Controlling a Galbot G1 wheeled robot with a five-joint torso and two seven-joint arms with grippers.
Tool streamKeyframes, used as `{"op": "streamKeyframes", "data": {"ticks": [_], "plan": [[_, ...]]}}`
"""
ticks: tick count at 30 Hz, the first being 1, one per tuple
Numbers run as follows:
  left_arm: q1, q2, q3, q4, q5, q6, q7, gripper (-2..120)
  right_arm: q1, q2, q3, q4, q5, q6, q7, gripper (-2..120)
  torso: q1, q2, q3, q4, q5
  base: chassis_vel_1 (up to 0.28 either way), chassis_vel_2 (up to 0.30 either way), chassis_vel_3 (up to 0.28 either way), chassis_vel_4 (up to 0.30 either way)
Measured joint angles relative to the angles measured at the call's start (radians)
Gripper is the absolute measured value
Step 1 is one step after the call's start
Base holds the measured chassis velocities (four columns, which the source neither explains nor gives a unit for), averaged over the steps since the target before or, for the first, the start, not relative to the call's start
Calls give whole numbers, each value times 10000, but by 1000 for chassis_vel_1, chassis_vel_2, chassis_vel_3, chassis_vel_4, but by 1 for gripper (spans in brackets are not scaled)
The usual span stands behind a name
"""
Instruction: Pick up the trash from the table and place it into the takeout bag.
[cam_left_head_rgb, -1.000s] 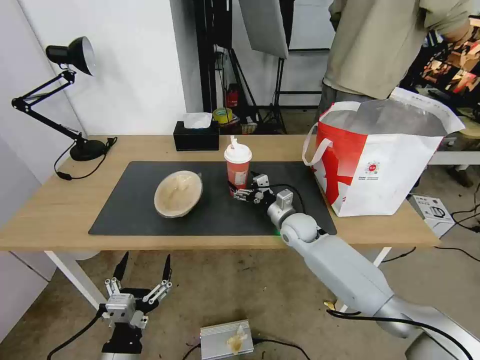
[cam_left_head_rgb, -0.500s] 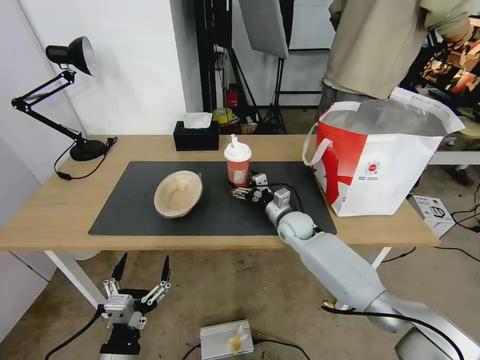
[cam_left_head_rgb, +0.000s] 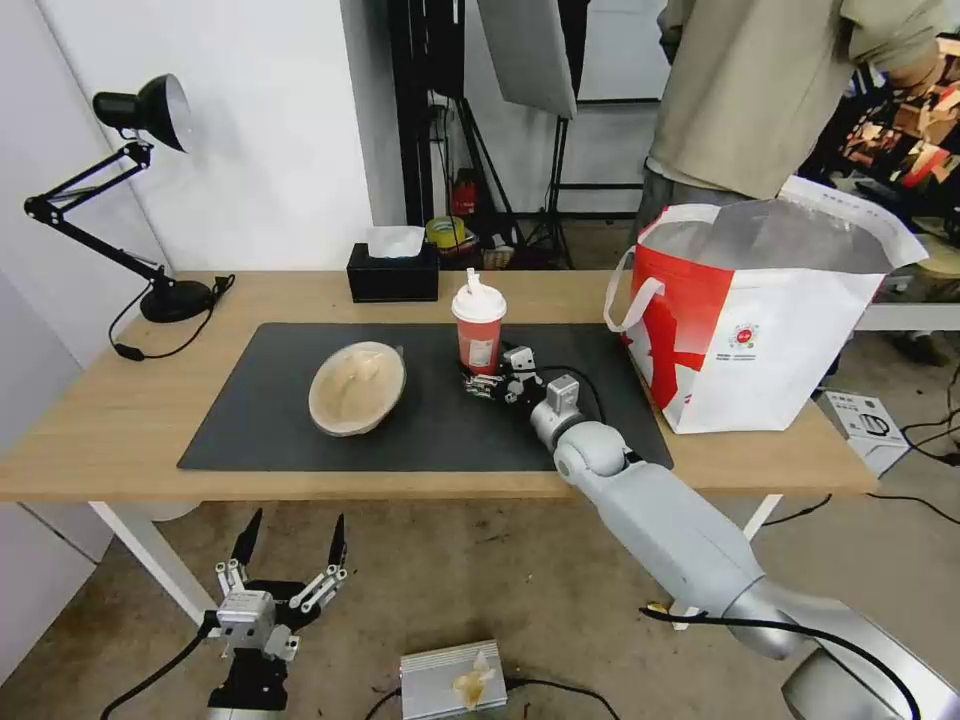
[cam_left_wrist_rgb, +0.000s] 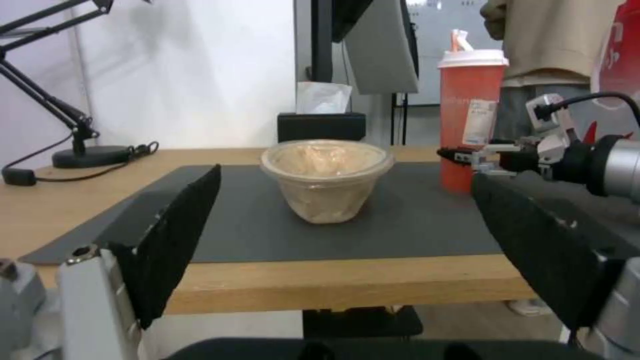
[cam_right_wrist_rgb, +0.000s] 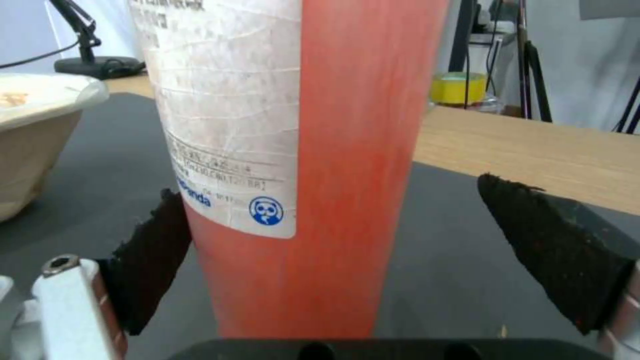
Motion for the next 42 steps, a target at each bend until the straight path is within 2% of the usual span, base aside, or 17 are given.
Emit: {"op": "streamKeyframes", "data": {"ticks": [3, 4, 7, 9, 11, 12, 15, 16, 19, 24, 27, 30, 42], "plan": [[-3, 1, -8, 9, -8, -9, 1, 100, 4, 25, 10, -37, -38, 5, -1, 89, 0, 0, 1, -1, 1, 0, 0, 0, 0], [-3, 1, -8, 9, -8, -9, 1, 100, 4, 25, 10, -37, -38, 5, -1, 89, 0, 0, 1, -1, 1, 0, 0, 0, 0], [-12, 1, -15, 19, -17, -17, 3, 100, 2, 26, 18, -52, -41, 23, 1, 76, -1, 0, 1, 1, 2, 0, 0, 0, 0], [-15, 1, -18, 22, -18, -18, 2, 100, 1, 26, 20, -52, -41, 25, 1, 74, -1, -1, 0, 1, 2, 0, 0, 0, 0], [-25, -6, -24, 28, -23, -25, 2, 100, -9, 16, 29, -48, -41, 31, 17, 60, -1, -1, 1, 4, 3, 0, 0, 0, 0], [-25, -6, -24, 28, -23, -25, 2, 100, -9, 16, 29, -48, -41, 31, 17, 60, -1, -1, 1, 4, 3, 0, 0, 0, 0], [-36, -16, -36, 28, -26, -31, 3, 100, -22, -1, 29, -31, -98, 42, 46, 47, -1, -3, 1, 6, 4, 0, 0, 0, 0], [-36, -16, -36, 28, -26, -31, 3, 100, -22, -1, 29, -31, -98, 42, 46, 47, -1, -3, 1, 6, 4, 0, 0, 0, 0], [-41, -16, -44, 28, -31, -32, 3, 100, -30, -26, 24, 16, -112, 47, 90, 32, 2, -4, 3, 6, 5, 0, 0, 0, 0], [-44, -25, -47, 16, -35, -36, 4, 100, -27, -77, 10, 92, -104, 47, 142, 22, 4, -7, 6, 8, 8, 0, 0, 0, 0], [-44, -43, -38, 1, -35, -57, 4, 100, -12, -223, -4, 266, -73, 40, 210, 11, 10, -12, 10, 1, 9, 0, 0, 0, 0], [-51, -58, -30, -3, -35, -64, 6, 100, 41, -338, -9, 471, 0, 24, 246, 6, 9, -11, 8, 2, 7, 0, 0, 0, 0], [-90, -63, -56, -10, -41, -85, 6, 100, 626, -1085, -245, 1505, 535, -109, 419, 5, 3, -6, 4, 3, 4, 0, 0, 0, 0]]}}
